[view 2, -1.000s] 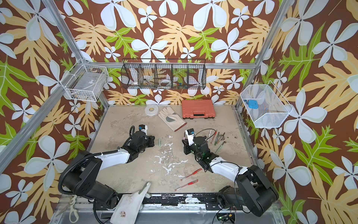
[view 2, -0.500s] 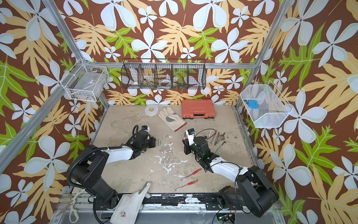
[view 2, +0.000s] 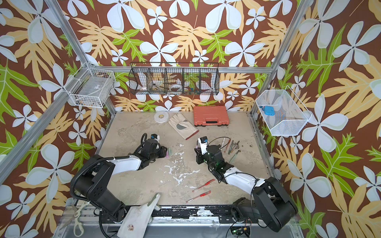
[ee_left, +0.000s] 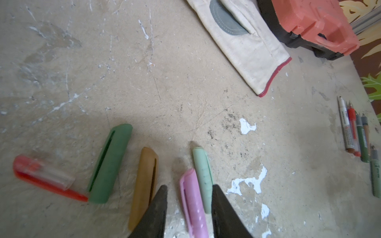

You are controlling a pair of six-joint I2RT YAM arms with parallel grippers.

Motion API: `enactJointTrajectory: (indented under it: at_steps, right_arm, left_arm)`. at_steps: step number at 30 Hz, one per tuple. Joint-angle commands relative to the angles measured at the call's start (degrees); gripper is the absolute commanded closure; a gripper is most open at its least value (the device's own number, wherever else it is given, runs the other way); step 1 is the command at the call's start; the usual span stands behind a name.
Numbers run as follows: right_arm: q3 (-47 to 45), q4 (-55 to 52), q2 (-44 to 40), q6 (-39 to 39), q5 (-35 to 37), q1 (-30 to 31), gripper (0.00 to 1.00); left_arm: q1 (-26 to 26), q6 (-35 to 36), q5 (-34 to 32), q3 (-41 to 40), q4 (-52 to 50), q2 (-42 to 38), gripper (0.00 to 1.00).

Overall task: Remove pen caps from pens
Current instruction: Place the pen cap at the center of the table, then place the pen at the middle-right of the table.

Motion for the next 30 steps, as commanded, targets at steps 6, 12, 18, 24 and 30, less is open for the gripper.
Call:
enactJointTrajectory:
  at_steps: [6, 12, 18, 24, 30]
  right_arm:
    - [-0.17, 0.09, -0.78, 1.32, 1.55, -0.65, 1.0]
    - [-1.19, -0.72, -1.35, 6.18, 3.06, -5.33, 1.0]
    - [-2.65, -2.14, -0.81, 12.6, 0.88, -13.19, 1.0]
    - [-1.63, -6.6, 2.35, 12.74, 0.87, -18.26, 1.0]
    - [0.74, -7.68, 7.38, 12.76, 2.99, -18.33, 0.99]
  left_arm:
    - [0.15, 1.59, 2.55, -4.46, 7.14, -7.2, 0.46]
    - [-0.09, 1.96, 7.76, -10.59, 17.55, -14.2, 0.42]
    - [-1.12, 2.55, 10.92, -15.75, 26.91, -20.18, 0.42]
    - [-2.04, 2.91, 12.15, -16.46, 29.15, -20.72, 0.42]
    - [-2.22, 2.78, 12.52, -17.84, 31.67, -21.18, 0.42]
